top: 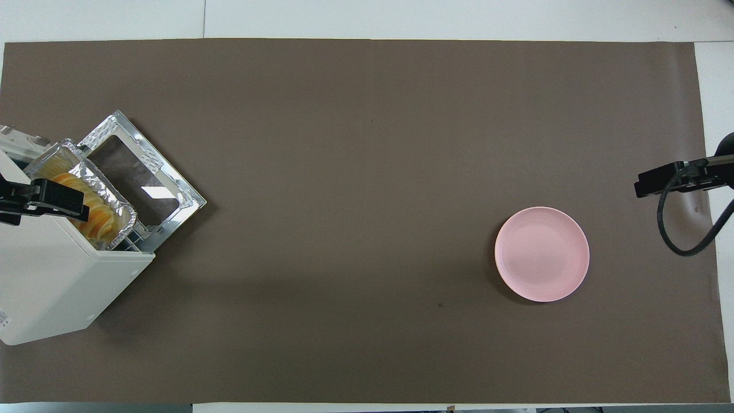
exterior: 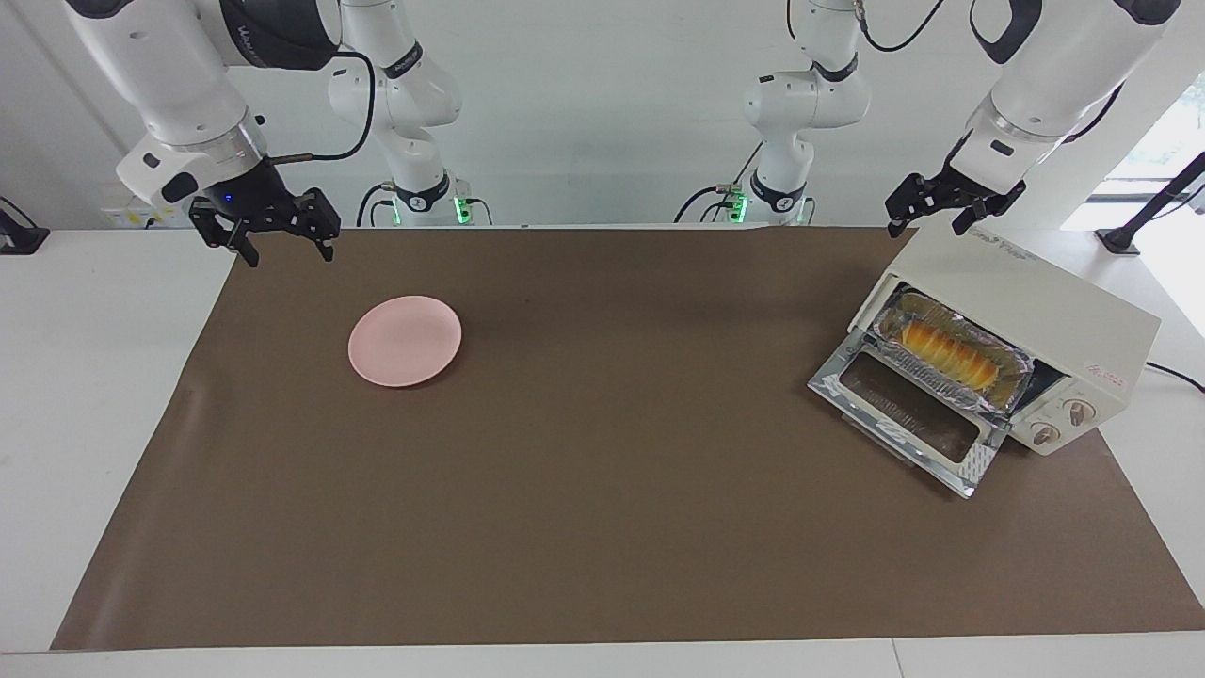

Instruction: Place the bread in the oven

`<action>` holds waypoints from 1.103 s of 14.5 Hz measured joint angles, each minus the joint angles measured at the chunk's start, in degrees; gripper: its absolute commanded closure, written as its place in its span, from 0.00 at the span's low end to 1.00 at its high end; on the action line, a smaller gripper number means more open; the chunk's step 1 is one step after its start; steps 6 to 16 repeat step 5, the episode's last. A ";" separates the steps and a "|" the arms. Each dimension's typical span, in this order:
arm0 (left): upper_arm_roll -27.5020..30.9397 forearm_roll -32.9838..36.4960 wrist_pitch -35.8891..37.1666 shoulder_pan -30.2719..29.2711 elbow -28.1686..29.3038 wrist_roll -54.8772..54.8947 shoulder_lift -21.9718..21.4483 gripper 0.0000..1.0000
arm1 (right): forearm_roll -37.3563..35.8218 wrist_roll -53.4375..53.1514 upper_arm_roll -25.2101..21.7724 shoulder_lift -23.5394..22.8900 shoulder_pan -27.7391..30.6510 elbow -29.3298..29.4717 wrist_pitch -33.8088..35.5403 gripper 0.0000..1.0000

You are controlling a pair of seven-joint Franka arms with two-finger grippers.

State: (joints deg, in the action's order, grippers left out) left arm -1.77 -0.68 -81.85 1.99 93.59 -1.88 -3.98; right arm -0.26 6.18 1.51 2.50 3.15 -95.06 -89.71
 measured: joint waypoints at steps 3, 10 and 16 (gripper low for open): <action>-0.34 -0.02 -0.47 0.03 -0.14 0.00 0.06 0.00 | 0.00 0.00 0.00 0.00 0.00 0.00 0.00 0.00; -0.46 -0.03 -0.97 0.06 -0.15 0.00 0.09 0.00 | 0.00 0.00 0.00 0.00 0.00 0.00 0.00 0.00; -0.46 -0.03 -0.97 0.06 -0.15 0.00 0.09 0.00 | 0.00 0.00 0.00 0.00 0.00 0.00 0.00 0.00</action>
